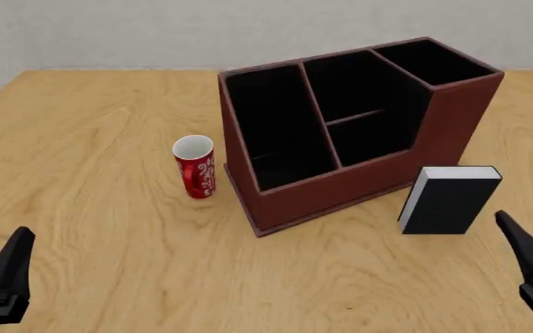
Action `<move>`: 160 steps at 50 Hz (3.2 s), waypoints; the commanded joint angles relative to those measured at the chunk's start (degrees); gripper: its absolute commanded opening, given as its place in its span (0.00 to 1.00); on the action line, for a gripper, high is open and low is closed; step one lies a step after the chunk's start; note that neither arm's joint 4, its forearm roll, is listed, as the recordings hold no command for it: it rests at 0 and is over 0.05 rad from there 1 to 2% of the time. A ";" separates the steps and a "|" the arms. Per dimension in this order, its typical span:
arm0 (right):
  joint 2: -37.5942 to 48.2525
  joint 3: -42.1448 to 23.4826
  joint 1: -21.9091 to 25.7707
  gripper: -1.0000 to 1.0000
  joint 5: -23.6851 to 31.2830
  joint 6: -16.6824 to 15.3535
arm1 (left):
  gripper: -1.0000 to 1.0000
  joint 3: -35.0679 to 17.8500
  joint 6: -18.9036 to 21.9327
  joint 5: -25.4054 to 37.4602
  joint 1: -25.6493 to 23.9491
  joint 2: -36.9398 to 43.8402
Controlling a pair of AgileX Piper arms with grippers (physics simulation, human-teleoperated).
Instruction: Pick up the book and place it in the left compartment of the caddy.
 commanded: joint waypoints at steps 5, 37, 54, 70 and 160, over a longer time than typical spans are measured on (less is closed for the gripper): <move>7.26 -6.71 1.49 1.00 8.02 -12.30 | 1.00 0.00 0.00 0.00 0.00 0.00; 14.74 -14.53 0.89 1.00 25.24 -31.15 | 1.00 0.00 0.00 0.00 0.00 0.00; 17.78 -20.90 0.46 1.00 32.57 -36.71 | 1.00 0.00 0.00 0.00 0.00 0.00; 27.82 -27.31 0.50 1.00 33.75 -40.79 | 1.00 0.00 0.00 0.00 0.00 0.00; 62.91 -33.01 0.04 1.00 19.23 -49.66 | 1.00 0.00 0.00 0.00 0.00 0.00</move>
